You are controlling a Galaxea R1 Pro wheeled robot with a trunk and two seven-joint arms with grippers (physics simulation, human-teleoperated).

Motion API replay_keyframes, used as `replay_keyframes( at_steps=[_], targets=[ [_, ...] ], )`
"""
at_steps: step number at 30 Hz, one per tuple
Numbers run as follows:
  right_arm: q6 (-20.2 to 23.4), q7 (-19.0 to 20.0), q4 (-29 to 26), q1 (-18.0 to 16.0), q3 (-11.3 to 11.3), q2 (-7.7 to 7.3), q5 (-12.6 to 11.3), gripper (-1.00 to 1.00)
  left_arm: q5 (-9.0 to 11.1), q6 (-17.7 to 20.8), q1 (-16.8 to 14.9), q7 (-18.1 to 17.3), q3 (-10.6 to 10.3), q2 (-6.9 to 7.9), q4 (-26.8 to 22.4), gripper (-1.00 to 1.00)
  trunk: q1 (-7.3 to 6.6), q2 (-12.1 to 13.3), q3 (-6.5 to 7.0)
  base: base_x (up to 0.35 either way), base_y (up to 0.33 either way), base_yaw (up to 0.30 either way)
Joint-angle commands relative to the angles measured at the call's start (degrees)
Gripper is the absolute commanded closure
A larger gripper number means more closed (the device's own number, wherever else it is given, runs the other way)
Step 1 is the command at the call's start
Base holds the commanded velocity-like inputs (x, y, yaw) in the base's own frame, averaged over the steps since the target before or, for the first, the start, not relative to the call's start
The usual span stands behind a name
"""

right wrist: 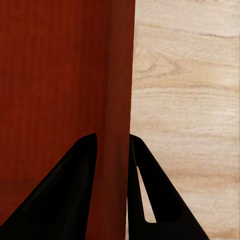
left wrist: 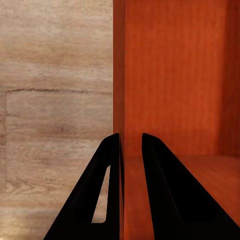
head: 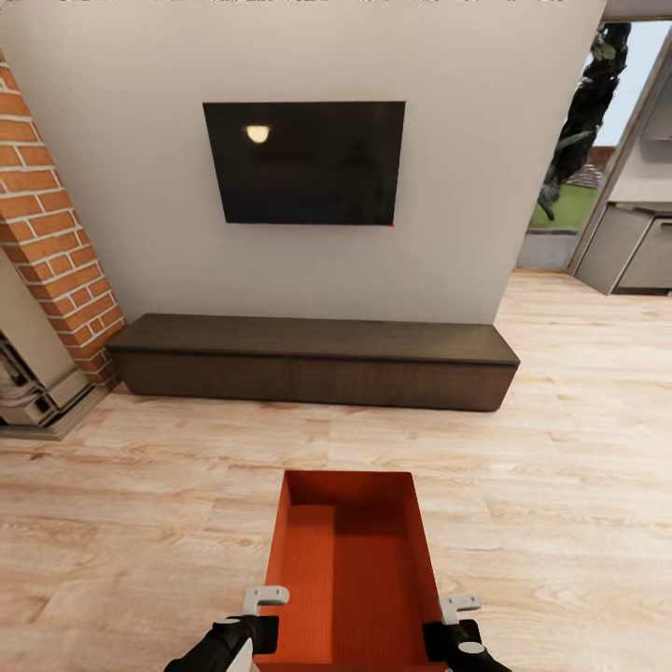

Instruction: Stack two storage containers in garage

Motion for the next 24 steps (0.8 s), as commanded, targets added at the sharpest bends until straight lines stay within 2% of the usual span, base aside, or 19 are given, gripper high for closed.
replay_keyframes(
  at_steps=[1, 24],
  targets=[
    [-0.33, -0.96, 0.24, -0.03, 0.07, -0.02, -0.99, 1.00, -0.41, 0.35, -0.02, 0.54, 0.28, -0.02, -0.26, 1.00, 0.00, -0.02, 0.01, 0.000, 0.000, 0.000],
    [-0.31, -0.99, 0.24, -0.03, 0.06, 0.00, -1.02, 1.00, -0.41, 0.23, -0.02, 0.54, 0.01, -0.02, -0.27, 1.00, 0.00, -0.02, 2.00, 0.000, 0.000, 0.000]
  ],
)
